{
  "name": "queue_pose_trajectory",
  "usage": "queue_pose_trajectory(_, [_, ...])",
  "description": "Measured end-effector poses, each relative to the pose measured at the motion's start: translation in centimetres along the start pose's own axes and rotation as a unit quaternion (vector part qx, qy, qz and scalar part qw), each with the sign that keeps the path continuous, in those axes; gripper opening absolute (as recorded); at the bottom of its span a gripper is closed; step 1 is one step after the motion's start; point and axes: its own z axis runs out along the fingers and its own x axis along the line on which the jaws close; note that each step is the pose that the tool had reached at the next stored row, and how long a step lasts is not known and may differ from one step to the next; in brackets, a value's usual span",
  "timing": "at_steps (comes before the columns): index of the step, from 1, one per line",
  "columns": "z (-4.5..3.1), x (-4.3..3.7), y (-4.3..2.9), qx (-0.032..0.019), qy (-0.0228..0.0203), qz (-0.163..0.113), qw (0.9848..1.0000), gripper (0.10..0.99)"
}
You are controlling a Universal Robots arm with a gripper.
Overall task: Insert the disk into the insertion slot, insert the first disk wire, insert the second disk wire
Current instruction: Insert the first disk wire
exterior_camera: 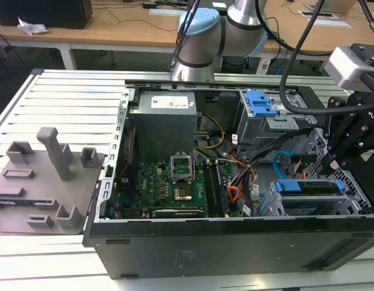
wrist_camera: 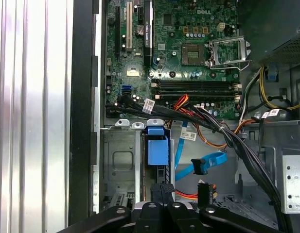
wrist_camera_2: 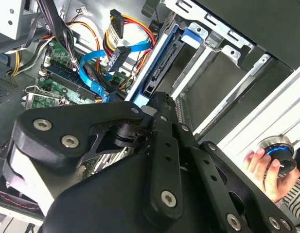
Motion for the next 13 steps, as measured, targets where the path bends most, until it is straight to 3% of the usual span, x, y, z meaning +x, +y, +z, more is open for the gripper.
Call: queue_pose_trajectory(13, [-0.21, -0.29, -0.30, 0.0000, 0.0000, 0.000, 1.0000, 0.106])
